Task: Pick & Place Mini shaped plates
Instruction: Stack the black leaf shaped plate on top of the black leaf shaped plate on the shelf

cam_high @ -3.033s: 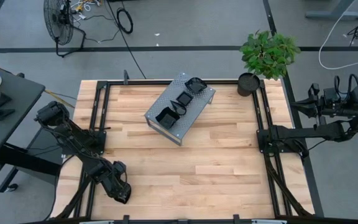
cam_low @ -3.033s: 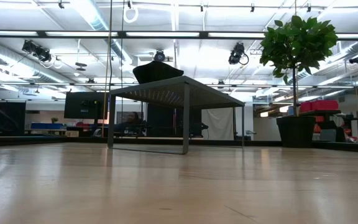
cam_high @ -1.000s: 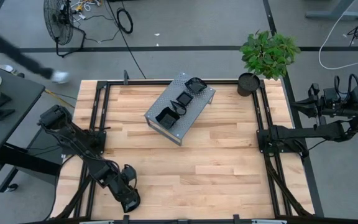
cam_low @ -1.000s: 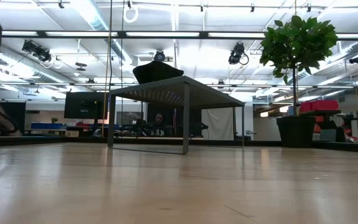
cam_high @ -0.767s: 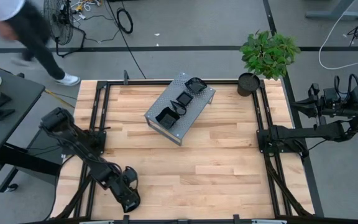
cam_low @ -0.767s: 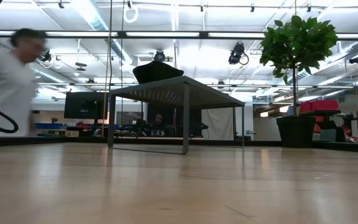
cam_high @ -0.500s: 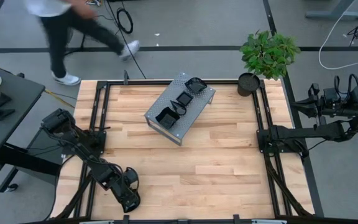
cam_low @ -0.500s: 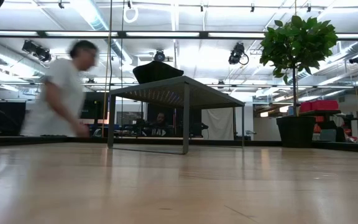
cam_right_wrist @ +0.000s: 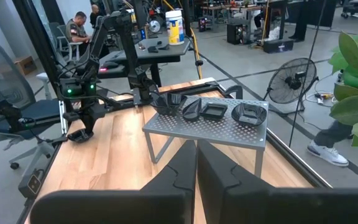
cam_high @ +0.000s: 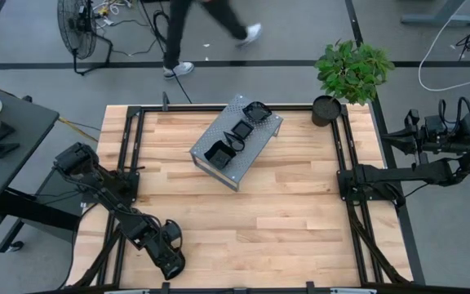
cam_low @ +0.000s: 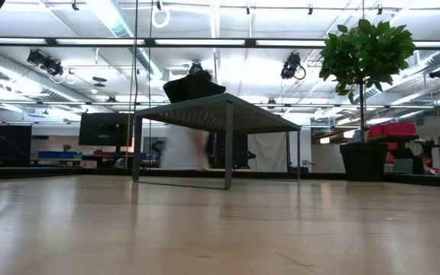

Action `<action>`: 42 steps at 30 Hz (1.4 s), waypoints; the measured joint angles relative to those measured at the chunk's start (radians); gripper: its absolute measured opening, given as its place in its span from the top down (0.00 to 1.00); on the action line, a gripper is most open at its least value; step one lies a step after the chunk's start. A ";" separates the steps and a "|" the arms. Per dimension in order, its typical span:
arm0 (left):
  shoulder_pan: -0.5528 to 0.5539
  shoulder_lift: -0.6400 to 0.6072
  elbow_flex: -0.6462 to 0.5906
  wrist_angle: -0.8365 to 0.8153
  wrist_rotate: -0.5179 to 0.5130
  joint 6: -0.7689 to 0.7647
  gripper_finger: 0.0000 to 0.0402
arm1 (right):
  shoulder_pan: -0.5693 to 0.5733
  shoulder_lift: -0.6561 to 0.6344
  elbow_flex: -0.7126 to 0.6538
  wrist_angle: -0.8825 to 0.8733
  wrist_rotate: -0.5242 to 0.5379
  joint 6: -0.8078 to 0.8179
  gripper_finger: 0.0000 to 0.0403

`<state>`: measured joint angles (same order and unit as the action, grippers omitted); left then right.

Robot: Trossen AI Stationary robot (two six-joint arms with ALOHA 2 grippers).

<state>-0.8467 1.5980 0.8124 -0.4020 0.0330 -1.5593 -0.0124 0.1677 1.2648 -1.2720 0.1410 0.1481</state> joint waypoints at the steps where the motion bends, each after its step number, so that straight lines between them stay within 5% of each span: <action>1: 0.000 0.000 0.000 0.001 0.000 0.000 0.98 | 0.000 0.000 0.000 0.000 0.000 0.000 0.95; 14: 0.005 -0.037 0.008 0.034 -0.012 -0.036 0.99 | 0.000 0.000 0.000 0.000 0.000 0.000 0.95; 32: 0.117 -0.184 0.115 0.028 -0.461 -0.120 1.00 | 0.000 0.000 0.000 0.000 0.000 0.000 0.95; 42: 0.260 -0.240 0.214 0.039 -0.663 -0.008 1.00 | 0.000 0.000 0.000 0.000 0.000 0.000 0.95</action>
<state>-0.5866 1.3582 1.0264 -0.3634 -0.6300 -1.5672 -0.0124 0.1673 1.2650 -1.2720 0.1413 0.1482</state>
